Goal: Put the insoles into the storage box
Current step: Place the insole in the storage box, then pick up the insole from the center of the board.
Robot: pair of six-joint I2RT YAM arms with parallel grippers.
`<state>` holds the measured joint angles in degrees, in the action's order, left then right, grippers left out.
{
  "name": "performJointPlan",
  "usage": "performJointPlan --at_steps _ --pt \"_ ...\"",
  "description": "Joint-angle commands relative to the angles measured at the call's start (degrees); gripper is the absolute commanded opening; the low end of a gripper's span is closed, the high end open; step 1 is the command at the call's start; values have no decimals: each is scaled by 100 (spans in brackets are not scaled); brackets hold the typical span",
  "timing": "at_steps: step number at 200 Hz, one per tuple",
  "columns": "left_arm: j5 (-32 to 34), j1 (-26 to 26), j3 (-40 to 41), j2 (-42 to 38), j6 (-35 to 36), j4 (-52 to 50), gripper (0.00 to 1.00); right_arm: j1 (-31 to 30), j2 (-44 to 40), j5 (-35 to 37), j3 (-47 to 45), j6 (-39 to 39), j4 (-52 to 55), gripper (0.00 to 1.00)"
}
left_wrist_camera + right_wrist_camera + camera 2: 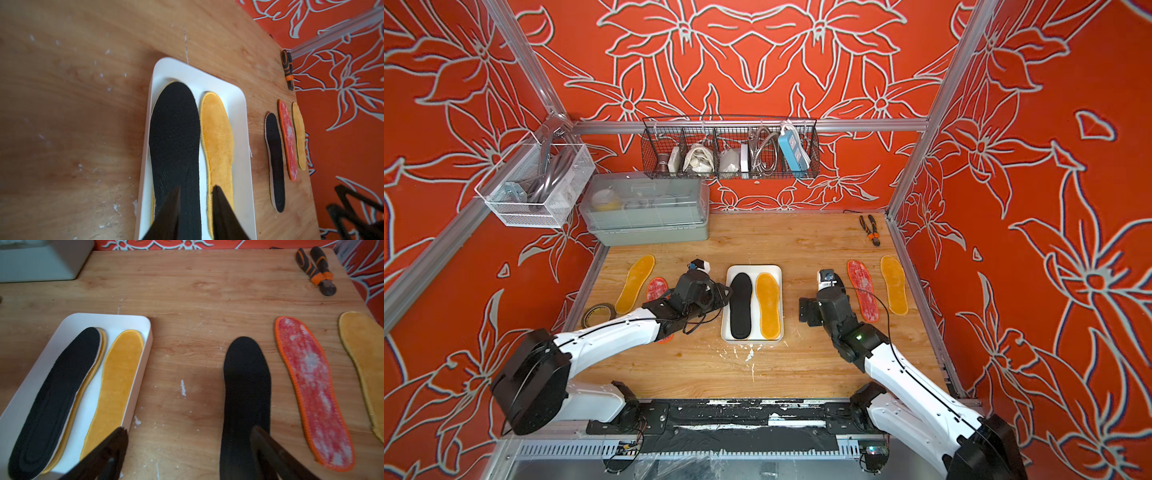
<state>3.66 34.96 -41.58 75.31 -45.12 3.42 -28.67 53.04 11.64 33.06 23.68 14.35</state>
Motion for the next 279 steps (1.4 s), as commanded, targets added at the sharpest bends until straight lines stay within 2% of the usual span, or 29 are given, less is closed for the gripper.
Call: performJointPlan --at_steps 1,23,37,52,67,99,143,209,279 --pt "185 31 17 -566 1064 -448 42 674 678 -822 435 306 725 83" --pt "-645 32 123 -948 2461 -511 57 1165 1312 -1162 765 329 1024 70" --pt "-1271 34 155 -1069 3144 -741 58 1481 1487 -1236 804 371 1051 67" --pt "-1850 32 332 -1182 3541 -723 60 1905 1551 -1394 740 506 965 68" --pt "-2425 53 601 -1293 3820 -459 80 2282 1614 -1790 586 609 674 69" --pt "-3094 172 964 -1224 4222 129 99 2398 1998 -1745 681 605 711 72" --pt "-2895 350 1048 -1106 4319 139 100 2682 2395 -1763 573 576 460 71" --pt "-2553 411 1073 -1261 4330 54 100 2682 3005 -1800 615 550 203 61" --pt "-2538 409 1060 -1273 4319 -4 99 2683 3177 -1887 467 689 -38 30"
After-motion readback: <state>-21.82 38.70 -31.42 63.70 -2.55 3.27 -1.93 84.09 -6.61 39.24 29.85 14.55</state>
